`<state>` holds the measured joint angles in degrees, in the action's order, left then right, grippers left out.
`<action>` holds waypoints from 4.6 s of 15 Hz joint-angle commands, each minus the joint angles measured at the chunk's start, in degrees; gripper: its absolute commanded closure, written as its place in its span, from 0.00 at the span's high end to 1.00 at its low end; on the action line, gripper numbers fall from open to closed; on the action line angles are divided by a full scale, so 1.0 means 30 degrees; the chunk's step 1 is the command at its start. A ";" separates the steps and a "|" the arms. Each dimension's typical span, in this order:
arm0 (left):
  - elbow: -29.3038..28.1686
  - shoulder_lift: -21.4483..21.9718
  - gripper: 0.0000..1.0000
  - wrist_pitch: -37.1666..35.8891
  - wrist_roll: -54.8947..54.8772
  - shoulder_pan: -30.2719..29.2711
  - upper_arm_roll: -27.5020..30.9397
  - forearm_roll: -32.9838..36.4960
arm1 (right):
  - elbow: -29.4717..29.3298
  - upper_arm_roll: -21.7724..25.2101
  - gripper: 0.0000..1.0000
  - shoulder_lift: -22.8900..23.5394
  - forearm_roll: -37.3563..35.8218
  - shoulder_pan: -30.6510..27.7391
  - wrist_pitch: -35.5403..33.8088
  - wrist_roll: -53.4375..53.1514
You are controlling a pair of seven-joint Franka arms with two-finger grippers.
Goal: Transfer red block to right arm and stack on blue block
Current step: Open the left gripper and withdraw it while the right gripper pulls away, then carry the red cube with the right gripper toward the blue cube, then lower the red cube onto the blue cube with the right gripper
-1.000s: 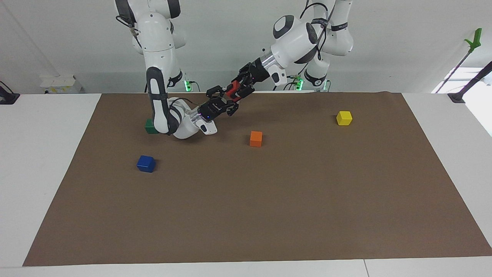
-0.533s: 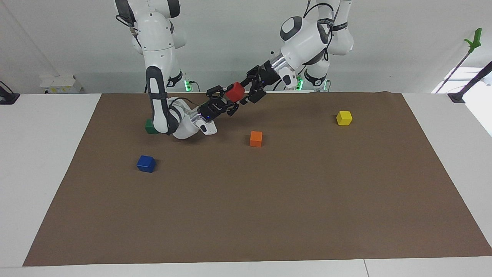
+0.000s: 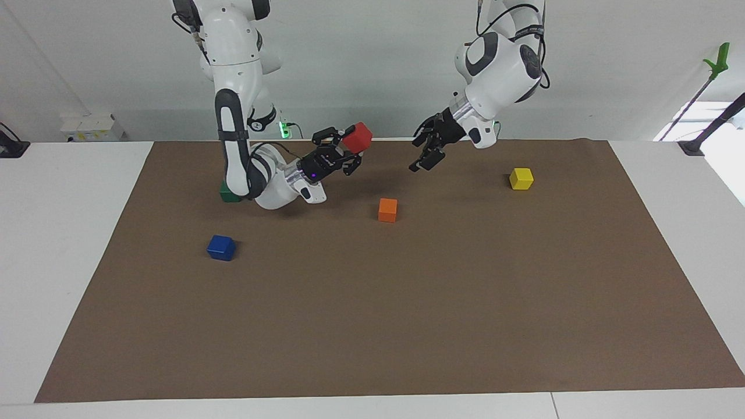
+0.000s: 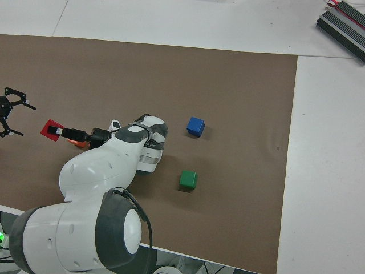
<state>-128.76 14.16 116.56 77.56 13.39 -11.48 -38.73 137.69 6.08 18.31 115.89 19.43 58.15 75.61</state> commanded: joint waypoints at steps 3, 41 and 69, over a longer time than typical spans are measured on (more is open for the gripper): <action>-0.0031 0.0582 1.00 -0.2407 -0.6884 -0.4134 -0.0098 0.3028 | -0.0220 -0.0065 0.00 -0.1649 -0.0046 -0.0442 0.3142 -0.1967; 0.9315 -0.4515 1.00 -0.6219 -2.1254 -0.3350 0.1836 1.2559 | -0.9037 0.0052 0.00 -0.4176 -3.7751 -0.5655 1.7006 -2.4117; 0.9960 -0.4633 1.00 -0.6479 -2.1870 -0.3584 0.1836 1.2559 | -1.2968 -0.0065 0.00 0.1045 -3.7635 -0.5423 1.5802 -2.3825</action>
<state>-100.02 0.52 98.06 12.19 2.61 -6.22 -2.13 96.97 6.23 22.26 1.94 3.39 103.91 4.63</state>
